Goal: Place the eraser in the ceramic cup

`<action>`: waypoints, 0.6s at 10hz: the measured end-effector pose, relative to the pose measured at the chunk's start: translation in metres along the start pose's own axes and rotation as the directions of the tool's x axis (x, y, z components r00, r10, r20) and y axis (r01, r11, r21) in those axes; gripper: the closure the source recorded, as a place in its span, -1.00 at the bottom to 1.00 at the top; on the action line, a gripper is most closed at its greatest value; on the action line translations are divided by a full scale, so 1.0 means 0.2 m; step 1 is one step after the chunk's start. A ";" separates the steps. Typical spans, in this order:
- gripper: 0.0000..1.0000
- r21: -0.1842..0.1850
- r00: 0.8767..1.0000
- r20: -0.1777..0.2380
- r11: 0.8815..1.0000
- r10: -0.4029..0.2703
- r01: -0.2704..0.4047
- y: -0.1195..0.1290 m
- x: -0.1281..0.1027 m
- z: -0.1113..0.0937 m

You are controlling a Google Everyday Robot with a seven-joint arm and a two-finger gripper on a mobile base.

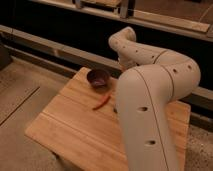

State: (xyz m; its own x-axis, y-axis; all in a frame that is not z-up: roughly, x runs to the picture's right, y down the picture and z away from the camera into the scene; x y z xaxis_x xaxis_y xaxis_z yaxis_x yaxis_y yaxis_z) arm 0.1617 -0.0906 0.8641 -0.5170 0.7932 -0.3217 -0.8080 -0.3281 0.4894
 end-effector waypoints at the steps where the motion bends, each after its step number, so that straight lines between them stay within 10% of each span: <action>1: 1.00 -0.003 1.000 -0.002 1.000 0.003 -0.003 0.00 0.00 0.00; 6: 0.88 -0.007 1.000 -0.011 1.000 0.004 -0.004 -0.01 -0.01 0.00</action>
State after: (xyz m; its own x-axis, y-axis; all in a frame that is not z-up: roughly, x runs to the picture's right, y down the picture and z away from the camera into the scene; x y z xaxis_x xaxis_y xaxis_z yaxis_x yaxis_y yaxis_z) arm 0.1632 -0.0916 0.8637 -0.5233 0.7864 -0.3283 -0.8077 -0.3349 0.4853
